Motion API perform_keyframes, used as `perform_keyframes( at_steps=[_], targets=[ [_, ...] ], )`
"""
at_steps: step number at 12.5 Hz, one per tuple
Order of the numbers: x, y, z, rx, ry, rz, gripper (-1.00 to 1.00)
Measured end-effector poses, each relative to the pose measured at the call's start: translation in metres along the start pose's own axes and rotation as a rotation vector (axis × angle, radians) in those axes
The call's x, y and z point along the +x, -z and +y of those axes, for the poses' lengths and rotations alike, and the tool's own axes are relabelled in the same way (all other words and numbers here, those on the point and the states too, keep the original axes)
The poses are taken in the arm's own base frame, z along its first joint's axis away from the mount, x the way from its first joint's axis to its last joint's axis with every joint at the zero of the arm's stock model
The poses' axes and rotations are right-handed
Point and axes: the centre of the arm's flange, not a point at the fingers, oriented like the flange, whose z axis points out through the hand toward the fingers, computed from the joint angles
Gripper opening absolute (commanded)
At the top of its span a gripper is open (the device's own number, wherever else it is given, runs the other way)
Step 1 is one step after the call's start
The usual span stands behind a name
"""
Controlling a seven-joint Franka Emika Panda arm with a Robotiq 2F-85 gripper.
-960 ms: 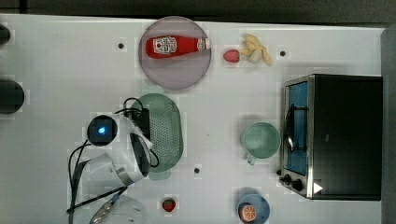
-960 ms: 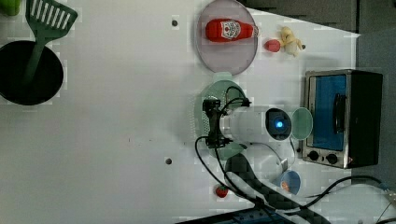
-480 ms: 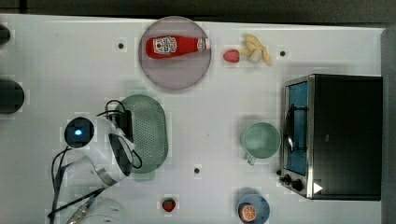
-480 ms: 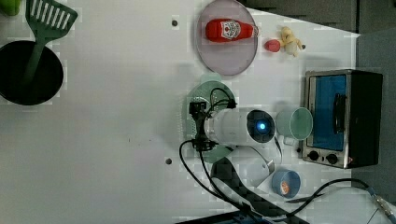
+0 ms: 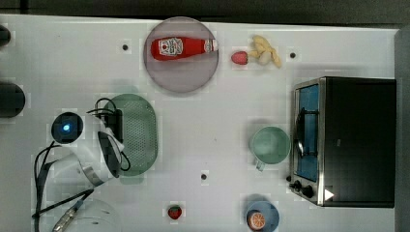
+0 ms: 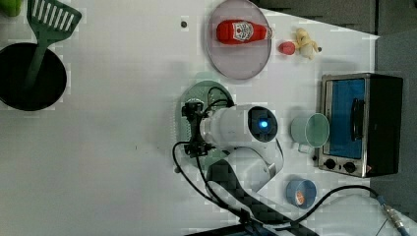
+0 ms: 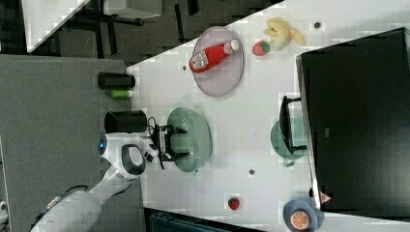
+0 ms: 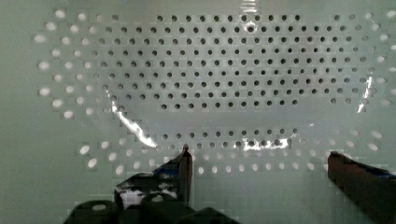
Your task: Drag strainer right to left.
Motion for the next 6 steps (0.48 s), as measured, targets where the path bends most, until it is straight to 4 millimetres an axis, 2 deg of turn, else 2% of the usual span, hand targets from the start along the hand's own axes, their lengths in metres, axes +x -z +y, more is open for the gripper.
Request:
perform_keyframes(
  at_steps=[4, 6],
  targets=[
    [-0.035, 0.000, -0.008, 0.016, 0.022, -0.019, 1.00],
    [-0.044, -0.006, -0.010, 0.020, 0.000, -0.018, 1.00]
  ],
)
